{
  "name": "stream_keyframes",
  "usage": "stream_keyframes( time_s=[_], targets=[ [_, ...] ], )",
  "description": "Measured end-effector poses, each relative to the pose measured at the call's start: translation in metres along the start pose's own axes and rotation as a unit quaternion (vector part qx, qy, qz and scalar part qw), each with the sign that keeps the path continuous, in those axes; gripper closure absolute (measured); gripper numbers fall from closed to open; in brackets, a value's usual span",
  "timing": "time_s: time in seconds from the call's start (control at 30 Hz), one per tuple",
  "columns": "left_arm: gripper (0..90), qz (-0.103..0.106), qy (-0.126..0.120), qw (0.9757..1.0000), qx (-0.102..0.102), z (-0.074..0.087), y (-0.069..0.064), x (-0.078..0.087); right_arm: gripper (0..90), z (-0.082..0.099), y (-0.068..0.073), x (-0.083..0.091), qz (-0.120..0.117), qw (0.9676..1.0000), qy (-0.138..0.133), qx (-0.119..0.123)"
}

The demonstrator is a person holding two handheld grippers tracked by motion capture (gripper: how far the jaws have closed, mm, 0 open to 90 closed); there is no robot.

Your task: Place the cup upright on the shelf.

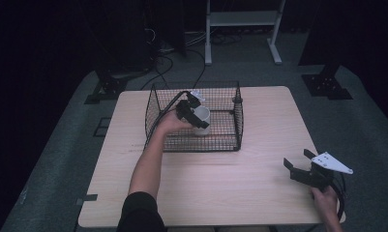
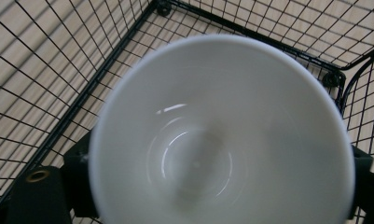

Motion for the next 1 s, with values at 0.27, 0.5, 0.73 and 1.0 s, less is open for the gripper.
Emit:
stream_keyframes(
  time_s=[0.27, 0.5, 0.73, 1.0],
  targets=[
    [12.3, -0.011, -0.014, 0.9998, -0.003, -0.005, 0.0, 0.005, 13.0, 0.0, 0.0, 0.0, 0.0, 1.0, 0.0, 0.0],
    [8.1, -0.014, -0.023, 0.9996, 0.004, -0.006, 0.0, 0.016, 13.1, 0.0, 0.0, 0.0, 0.001, 1.0, 0.0, -0.001],
    [6.8, -0.029, -0.037, 0.9989, 0.003, -0.009, -0.001, 0.03, 13.1, 0.0, 0.0, 0.0, 0.0, 1.0, 0.001, -0.002],
    [6.8, -0.048, -0.055, 0.9972, 0.013, -0.003, -0.003, 0.049, 13.1, 0.0, 0.0, 0.0, 0.001, 1.0, 0.001, 0.0]
  ],
)
Point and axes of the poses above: each handheld gripper's, and its own axes: x roughly backward along the jaws, z roughly out of its underside, y roughly to its left, the point moved 10 cm from there along -x, roughly forward along the jaws, and after that the axes turned 6 degrees about y, right-handed, at the moved point
